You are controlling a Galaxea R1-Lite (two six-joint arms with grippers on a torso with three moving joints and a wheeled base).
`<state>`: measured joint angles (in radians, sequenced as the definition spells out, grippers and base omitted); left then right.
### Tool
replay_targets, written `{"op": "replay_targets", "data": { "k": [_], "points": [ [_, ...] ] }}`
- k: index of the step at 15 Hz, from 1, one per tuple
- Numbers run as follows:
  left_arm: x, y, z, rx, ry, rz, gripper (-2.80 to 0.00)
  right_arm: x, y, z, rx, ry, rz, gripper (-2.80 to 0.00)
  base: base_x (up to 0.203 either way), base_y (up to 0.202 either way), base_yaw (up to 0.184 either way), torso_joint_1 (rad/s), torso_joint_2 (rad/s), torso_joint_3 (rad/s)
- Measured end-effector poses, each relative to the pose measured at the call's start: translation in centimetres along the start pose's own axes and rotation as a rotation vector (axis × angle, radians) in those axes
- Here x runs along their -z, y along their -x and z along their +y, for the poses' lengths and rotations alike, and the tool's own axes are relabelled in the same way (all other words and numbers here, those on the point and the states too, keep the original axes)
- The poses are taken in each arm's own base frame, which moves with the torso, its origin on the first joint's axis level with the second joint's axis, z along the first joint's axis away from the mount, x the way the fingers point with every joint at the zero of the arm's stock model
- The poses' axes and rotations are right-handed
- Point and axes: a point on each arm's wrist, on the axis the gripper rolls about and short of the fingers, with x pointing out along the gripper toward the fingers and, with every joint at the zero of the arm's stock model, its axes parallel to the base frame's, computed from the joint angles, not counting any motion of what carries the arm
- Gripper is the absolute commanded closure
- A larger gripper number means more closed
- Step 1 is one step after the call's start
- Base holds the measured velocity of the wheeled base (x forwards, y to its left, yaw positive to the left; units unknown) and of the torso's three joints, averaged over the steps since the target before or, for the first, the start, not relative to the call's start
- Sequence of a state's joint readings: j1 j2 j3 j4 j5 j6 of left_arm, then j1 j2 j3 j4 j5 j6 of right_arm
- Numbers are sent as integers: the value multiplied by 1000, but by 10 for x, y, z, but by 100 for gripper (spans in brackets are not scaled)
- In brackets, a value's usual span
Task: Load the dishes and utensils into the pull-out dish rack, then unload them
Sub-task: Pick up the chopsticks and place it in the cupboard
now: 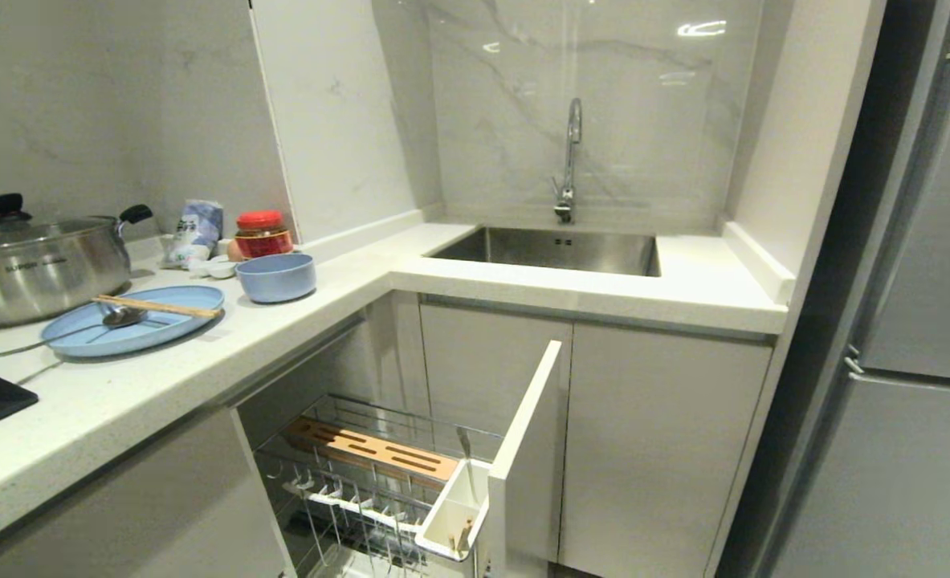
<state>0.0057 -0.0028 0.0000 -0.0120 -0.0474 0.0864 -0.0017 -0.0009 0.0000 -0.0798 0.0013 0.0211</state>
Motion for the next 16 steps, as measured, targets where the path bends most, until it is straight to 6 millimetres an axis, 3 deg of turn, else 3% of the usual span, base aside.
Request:
{"op": "replay_targets", "data": {
  "k": [16],
  "points": [
    [0,0,0,-2,1,-2,0,0,0,0,0,0,0,0,0,0,0,3,2,-197]
  ]
}}
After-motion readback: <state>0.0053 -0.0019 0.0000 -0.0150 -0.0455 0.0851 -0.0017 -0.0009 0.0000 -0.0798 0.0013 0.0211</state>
